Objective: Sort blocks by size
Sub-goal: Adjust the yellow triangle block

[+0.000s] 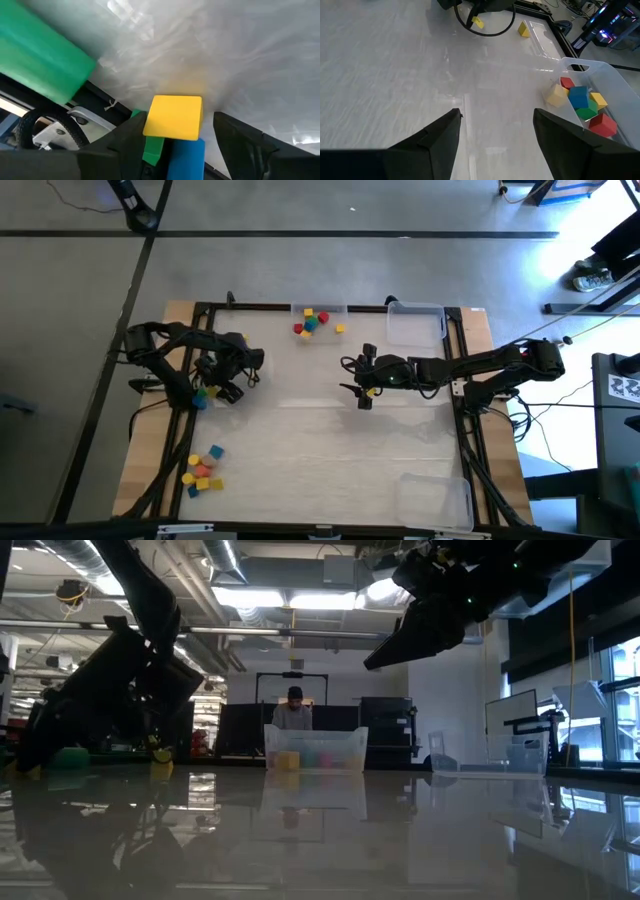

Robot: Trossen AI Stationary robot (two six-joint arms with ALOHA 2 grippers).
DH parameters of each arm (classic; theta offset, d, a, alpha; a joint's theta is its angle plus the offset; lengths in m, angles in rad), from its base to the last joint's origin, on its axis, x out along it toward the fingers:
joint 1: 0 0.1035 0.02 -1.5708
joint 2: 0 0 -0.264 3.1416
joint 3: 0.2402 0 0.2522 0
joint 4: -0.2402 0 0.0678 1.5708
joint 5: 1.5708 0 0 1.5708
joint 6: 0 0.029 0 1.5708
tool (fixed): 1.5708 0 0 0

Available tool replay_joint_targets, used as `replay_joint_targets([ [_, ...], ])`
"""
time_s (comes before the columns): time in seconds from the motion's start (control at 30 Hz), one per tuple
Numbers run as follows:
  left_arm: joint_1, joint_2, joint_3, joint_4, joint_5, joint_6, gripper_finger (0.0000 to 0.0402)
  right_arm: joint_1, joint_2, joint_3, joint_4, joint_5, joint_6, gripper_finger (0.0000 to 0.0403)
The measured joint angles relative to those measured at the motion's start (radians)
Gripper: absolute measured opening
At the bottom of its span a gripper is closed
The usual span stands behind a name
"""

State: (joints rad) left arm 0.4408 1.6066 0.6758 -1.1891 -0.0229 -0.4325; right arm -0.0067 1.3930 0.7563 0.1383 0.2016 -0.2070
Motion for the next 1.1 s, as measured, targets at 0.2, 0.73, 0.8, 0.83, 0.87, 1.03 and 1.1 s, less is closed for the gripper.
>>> replay_joint_targets([
  [0.2,0.0,0.0,0.0,0.01,-0.002,0.018,0.016,0.0,0.0,0.0,0.0,0.0,0.0,0.025],
  [0.73,-0.026,-0.001,0.003,0.021,-0.01,0.097,0.0136,0.0,0.0,0.0,0.0,0.0,0.0,0.025],
  [0.8,-0.045,-0.013,0.014,0.029,-0.01,0.109,0.0132,0.0,0.0,0.0,0.0,0.0,0.0,0.025],
  [0.83,-0.058,-0.023,0.025,0.034,-0.01,0.118,0.013,0.0,0.0,0.0,0.0,0.0,0.0,0.025],
  [0.87,-0.07,-0.034,0.037,0.041,-0.01,0.123,0.0129,0.0,0.0,0.0,0.0,0.0,0.0,0.025],
  [1.03,-0.121,-0.104,0.091,0.146,-0.01,0.128,0.0134,0.0,0.0,0.0,0.009,0.0,0.0,0.025],
  [1.1,-0.137,-0.124,0.093,0.237,-0.01,0.129,0.0136,0.0,0.0,0.0,0.01,0.0,0.0,0.025],
])
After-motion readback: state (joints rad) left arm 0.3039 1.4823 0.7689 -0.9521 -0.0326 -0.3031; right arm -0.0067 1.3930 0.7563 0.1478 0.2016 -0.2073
